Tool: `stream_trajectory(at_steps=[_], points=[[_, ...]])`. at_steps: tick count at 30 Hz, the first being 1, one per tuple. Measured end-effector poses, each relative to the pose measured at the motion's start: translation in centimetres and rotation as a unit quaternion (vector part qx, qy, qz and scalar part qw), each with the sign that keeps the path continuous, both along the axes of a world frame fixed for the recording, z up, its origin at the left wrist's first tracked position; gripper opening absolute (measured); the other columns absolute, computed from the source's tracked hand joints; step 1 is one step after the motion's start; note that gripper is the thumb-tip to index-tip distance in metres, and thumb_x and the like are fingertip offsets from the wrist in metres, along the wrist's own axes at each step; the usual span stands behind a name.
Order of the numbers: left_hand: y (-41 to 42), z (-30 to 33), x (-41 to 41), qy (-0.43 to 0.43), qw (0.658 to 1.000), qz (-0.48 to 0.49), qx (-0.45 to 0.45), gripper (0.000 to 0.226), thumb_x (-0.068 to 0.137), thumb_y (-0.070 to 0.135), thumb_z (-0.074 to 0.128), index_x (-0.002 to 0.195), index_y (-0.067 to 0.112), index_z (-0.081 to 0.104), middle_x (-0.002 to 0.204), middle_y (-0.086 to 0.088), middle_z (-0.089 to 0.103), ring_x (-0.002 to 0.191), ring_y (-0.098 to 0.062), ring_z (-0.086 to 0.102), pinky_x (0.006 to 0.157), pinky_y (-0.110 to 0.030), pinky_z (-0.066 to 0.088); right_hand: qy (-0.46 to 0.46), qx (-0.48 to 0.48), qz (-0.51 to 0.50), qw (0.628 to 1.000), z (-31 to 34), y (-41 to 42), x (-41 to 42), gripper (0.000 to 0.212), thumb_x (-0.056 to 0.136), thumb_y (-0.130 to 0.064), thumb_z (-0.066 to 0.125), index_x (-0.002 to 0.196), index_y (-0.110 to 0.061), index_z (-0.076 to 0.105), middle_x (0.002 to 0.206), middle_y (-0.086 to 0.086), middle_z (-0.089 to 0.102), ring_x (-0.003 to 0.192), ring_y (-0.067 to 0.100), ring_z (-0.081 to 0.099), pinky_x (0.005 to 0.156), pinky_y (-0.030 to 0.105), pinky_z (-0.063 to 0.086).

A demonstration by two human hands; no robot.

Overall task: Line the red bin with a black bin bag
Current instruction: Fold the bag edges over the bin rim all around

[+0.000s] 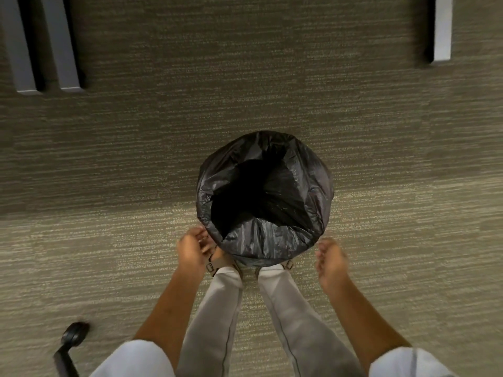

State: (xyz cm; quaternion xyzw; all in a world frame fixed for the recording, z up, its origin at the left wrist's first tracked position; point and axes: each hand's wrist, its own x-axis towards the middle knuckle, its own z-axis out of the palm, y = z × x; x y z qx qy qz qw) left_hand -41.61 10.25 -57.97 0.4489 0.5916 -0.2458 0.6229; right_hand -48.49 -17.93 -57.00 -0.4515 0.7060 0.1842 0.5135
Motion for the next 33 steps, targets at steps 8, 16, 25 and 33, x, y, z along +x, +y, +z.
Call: stream_trajectory(at_steps=[8,16,25,33], points=[[-0.8,1.0,-5.0,0.025,0.979,-0.134,-0.152,0.030,0.080,-0.007,0.066,0.062,0.017,0.063,0.063,-0.002,0.060,0.051,-0.009,0.056,0.043,-0.020,0.044,-0.078,0.236,-0.039,0.968,1.3,6.5,-3.4,0.010,0.081,-0.010,0.078,0.075,-0.011,0.069,0.066,0.004,0.066,0.055,0.009,0.061,0.046,0.018,0.050],[-1.2,0.0,-5.4,-0.001,0.970,-0.207,-0.127,0.018,0.076,-0.019,0.065,0.083,-0.003,0.062,0.072,-0.012,0.074,0.067,-0.017,0.074,0.061,-0.022,0.060,-0.076,0.215,0.061,0.972,0.3,6.3,-3.4,0.037,0.077,0.010,0.075,0.053,-0.017,0.064,0.057,0.000,0.068,0.058,0.010,0.069,0.056,0.019,0.057],[-2.2,-0.9,-4.7,0.032,0.980,-0.196,-0.015,0.015,0.084,-0.011,0.063,0.080,0.004,0.063,0.069,-0.011,0.068,0.050,-0.012,0.065,0.047,-0.026,0.054,-0.018,0.101,0.087,0.991,-1.4,7.1,-2.7,0.025,0.076,0.013,0.074,0.074,-0.007,0.059,0.058,0.005,0.062,0.049,0.013,0.058,0.045,0.020,0.051],[0.2,-0.1,-0.9,0.034,0.988,0.013,0.151,0.014,0.095,0.001,0.050,0.089,0.014,0.050,0.087,-0.011,0.060,0.068,-0.019,0.063,0.054,-0.030,0.056,-0.038,0.092,-0.093,0.991,-0.4,4.3,-2.4,0.023,0.089,0.014,0.056,0.080,-0.006,0.062,0.074,0.012,0.064,0.061,0.017,0.060,0.047,0.019,0.056]])
